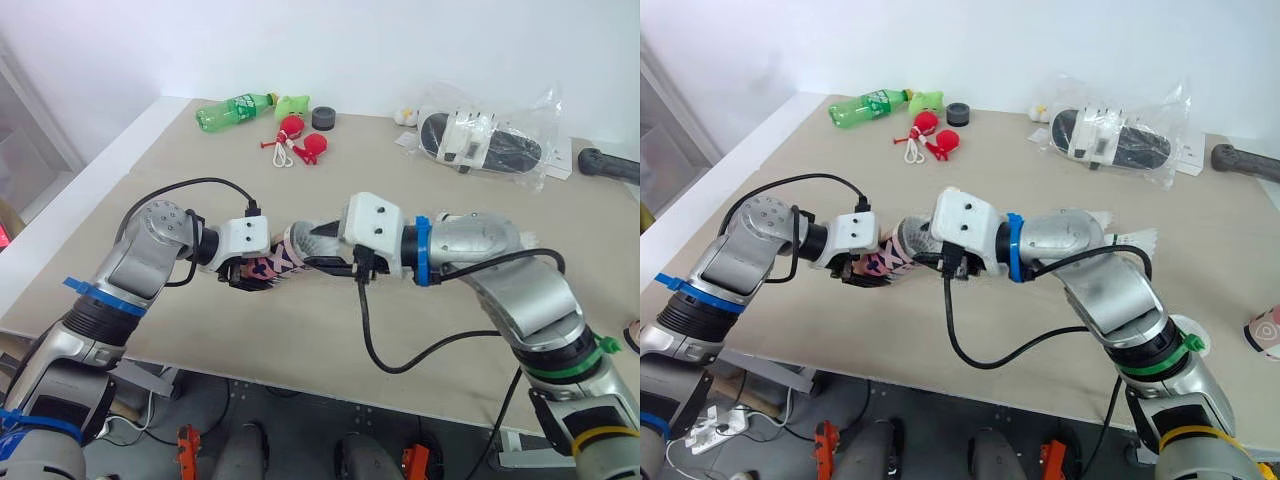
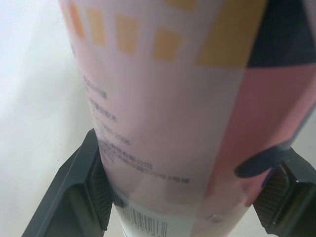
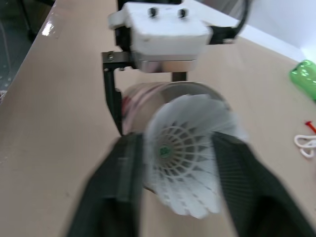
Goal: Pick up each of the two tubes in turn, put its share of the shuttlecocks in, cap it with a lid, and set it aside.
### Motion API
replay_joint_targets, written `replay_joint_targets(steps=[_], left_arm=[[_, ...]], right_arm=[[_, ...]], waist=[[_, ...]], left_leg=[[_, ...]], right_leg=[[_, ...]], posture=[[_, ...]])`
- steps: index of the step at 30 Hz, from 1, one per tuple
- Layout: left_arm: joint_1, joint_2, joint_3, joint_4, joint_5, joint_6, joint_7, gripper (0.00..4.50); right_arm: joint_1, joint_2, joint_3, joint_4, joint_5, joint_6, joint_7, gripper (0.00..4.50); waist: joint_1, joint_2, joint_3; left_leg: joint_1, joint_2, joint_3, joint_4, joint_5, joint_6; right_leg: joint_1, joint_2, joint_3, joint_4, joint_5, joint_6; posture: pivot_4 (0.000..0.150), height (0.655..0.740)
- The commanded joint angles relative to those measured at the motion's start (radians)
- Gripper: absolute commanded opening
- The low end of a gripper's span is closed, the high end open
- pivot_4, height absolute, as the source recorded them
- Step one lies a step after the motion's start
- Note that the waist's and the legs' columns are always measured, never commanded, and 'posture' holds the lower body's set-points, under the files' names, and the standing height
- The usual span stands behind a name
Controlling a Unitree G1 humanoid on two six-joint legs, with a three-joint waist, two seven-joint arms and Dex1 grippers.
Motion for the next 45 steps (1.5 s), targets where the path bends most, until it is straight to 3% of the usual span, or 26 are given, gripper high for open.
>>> replay_joint_targets(steps=[1,2,8,11,15,21,29,45], left_arm=[[0.020,-0.022,-0.039,0.005,0.000,0.005,-0.003,3.06],[0.020,-0.023,-0.038,0.005,0.001,0.005,-0.003,3.06],[0.023,-0.021,-0.035,0.005,0.002,0.007,0.000,3.06],[0.025,-0.020,-0.033,0.006,0.002,0.006,0.000,3.06],[0.033,-0.024,-0.036,0.007,0.002,0.006,0.003,3.06],[0.029,-0.034,-0.039,0.017,0.003,0.002,0.003,3.06],[0.038,-0.051,-0.045,0.016,0.002,0.001,0.005,3.06],[0.041,-0.062,-0.041,0.012,0.005,0.005,0.007,3.06]], right_arm=[[-0.029,-0.012,-0.065,-0.026,0.045,0.008,0.023,4.17],[-0.029,-0.014,-0.102,-0.021,0.065,0.021,0.017,4.47],[0.043,-0.018,-0.305,0.025,0.125,0.070,-0.072,4.47],[0.094,-0.031,-0.357,0.092,0.054,0.063,-0.179,4.47],[0.209,0.026,-0.484,0.256,-0.093,0.069,-0.480,4.47],[0.284,0.024,-0.661,0.292,-0.138,0.063,-0.633,4.47],[0.434,-0.013,-0.747,0.316,-0.112,0.115,-0.610,4.47],[0.448,-0.029,-0.711,0.551,-0.041,-0.067,-0.457,4.47]], waist=[[0.000,0.000,0.000],[0.001,0.000,0.000],[0.002,0.000,0.000],[0.002,0.000,0.000],[0.004,-0.001,-0.001],[0.002,0.009,-0.003],[0.001,0.011,-0.005],[0.001,0.012,-0.005]], left_leg=[[0.000,0.000,0.000,0.000,0.000,0.000],[0.000,0.000,0.000,0.000,0.000,0.000],[0.000,0.000,0.000,0.001,0.000,0.000],[0.000,0.000,0.000,0.001,0.000,0.000],[0.000,0.000,0.000,0.001,0.000,0.000],[0.000,-0.001,0.002,0.001,0.000,0.000],[0.001,-0.003,0.001,0.001,0.000,0.001],[0.002,-0.005,0.001,0.001,0.001,0.003]], right_leg=[[0.000,0.000,0.000,0.000,0.000,0.000],[0.000,0.000,0.000,0.000,0.000,0.000],[0.001,-0.001,-0.001,0.000,0.000,0.000],[0.002,-0.001,-0.001,0.000,0.000,0.000],[0.002,-0.001,-0.001,0.000,0.000,0.000],[0.001,-0.001,0.002,0.000,0.000,0.001],[0.003,-0.001,0.003,-0.001,0.000,0.003],[0.005,-0.002,0.005,-0.001,-0.004,0.010]], posture=[[0.150,0.7400],[0.150,0.7400],[0.150,0.7400],[0.150,0.7400],[0.150,0.7400],[0.150,0.7400],[0.150,0.7400],[0.150,0.7400]])
